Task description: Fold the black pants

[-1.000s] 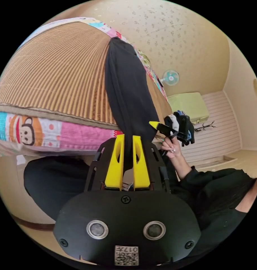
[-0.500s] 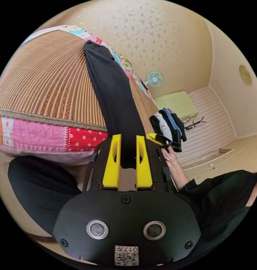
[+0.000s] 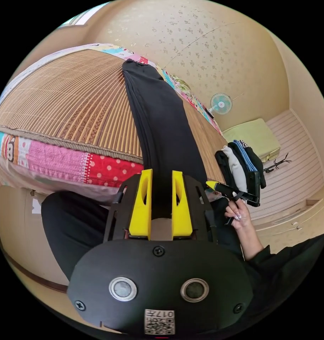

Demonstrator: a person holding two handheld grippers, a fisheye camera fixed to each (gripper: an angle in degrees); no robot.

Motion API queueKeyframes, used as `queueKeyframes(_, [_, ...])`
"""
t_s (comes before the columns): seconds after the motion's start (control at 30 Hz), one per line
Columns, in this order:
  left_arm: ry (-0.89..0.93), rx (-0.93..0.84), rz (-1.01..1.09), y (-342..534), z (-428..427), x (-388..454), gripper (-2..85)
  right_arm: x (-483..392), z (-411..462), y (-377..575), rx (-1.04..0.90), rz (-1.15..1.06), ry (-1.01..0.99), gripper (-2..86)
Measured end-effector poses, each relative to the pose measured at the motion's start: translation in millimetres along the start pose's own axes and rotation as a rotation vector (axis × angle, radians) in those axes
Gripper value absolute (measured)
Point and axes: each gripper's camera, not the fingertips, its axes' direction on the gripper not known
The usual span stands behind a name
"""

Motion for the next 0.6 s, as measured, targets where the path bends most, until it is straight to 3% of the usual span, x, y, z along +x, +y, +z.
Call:
queueKeyframes(0.23, [0.009, -0.041, 0.041, 11.0, 27.1, 14.3, 8.8, -6.1, 14.0, -17.2, -0.030, -0.020, -0.049, 7.7])
queueKeyframes(0.4, [-0.074, 0.096, 0.052, 19.2, 11.1, 22.1, 8.8, -20.7, 19.7, -28.7, -0.052, -0.048, 0.007, 8.6])
queueKeyframes(0.6, [-0.081, 0.043, 0.017, 16.1, 30.1, 17.0, 8.9, -23.9, 26.8, -37.3, -0.051, -0.039, -0.006, 9.2])
